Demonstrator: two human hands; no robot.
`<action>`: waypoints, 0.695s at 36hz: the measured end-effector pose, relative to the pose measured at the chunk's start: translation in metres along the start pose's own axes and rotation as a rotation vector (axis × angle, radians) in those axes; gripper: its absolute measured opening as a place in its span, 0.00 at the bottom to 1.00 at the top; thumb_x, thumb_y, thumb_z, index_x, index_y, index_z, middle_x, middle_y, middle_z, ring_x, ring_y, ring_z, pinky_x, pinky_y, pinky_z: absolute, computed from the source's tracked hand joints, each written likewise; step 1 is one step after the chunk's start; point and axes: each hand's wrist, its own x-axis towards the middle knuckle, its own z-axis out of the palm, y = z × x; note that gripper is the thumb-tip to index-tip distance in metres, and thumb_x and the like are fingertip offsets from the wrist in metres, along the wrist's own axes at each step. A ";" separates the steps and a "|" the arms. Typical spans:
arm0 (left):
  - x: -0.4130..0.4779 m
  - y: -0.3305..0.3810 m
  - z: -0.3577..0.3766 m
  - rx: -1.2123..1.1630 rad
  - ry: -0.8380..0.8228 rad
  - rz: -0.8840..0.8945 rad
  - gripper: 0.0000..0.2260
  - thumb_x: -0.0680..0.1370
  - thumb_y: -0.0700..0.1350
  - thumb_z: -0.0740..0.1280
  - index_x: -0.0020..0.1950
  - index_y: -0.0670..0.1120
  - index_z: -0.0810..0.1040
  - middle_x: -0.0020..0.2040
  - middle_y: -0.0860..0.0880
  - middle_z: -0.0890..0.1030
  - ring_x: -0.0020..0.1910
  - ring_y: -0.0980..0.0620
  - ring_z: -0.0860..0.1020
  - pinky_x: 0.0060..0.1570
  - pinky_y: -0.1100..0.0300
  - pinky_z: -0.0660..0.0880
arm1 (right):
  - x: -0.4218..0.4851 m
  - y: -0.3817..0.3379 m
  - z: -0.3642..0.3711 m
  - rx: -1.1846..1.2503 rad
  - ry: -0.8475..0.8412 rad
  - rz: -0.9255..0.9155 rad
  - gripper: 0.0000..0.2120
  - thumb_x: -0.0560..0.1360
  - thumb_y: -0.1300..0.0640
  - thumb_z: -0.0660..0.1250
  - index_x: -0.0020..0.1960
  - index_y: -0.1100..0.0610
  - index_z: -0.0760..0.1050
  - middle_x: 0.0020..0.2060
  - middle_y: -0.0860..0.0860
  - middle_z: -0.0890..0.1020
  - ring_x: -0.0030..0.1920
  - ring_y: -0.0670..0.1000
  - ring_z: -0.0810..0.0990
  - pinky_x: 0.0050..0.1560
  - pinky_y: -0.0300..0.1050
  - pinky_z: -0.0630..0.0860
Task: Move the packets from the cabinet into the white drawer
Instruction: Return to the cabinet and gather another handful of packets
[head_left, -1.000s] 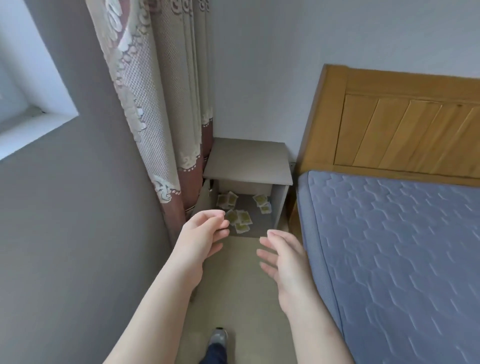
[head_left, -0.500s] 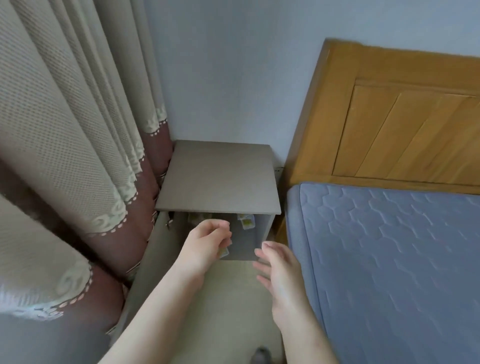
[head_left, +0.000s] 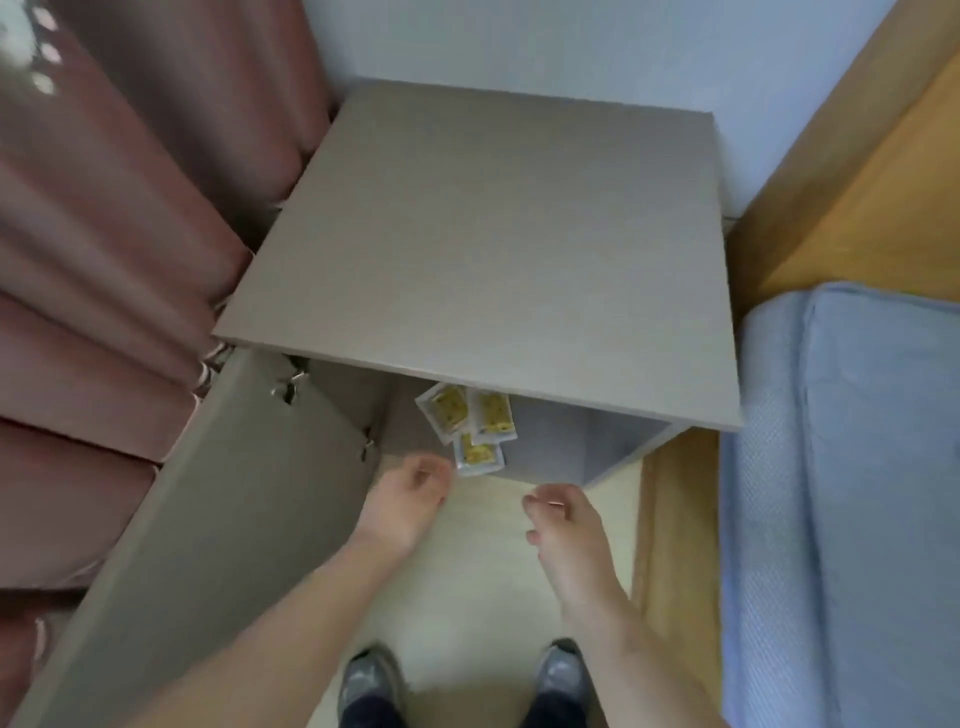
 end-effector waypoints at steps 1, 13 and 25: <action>0.016 -0.018 0.006 0.076 -0.008 -0.001 0.06 0.80 0.44 0.61 0.45 0.50 0.75 0.47 0.45 0.80 0.48 0.47 0.77 0.47 0.59 0.70 | 0.019 0.014 0.005 -0.036 0.006 0.002 0.06 0.75 0.61 0.62 0.44 0.51 0.71 0.42 0.51 0.76 0.44 0.53 0.76 0.40 0.42 0.68; 0.232 -0.158 0.066 0.865 -0.016 0.358 0.31 0.78 0.60 0.60 0.76 0.56 0.50 0.77 0.51 0.45 0.76 0.46 0.48 0.71 0.52 0.53 | 0.266 0.134 0.064 -0.551 0.092 -0.213 0.23 0.71 0.52 0.66 0.66 0.53 0.70 0.62 0.55 0.74 0.64 0.58 0.72 0.62 0.49 0.71; 0.347 -0.218 0.123 0.993 -0.008 0.458 0.53 0.65 0.68 0.69 0.73 0.63 0.32 0.76 0.51 0.33 0.74 0.43 0.31 0.70 0.37 0.40 | 0.387 0.141 0.087 -0.942 0.141 -0.459 0.27 0.75 0.61 0.60 0.72 0.49 0.61 0.74 0.51 0.59 0.71 0.56 0.60 0.68 0.42 0.57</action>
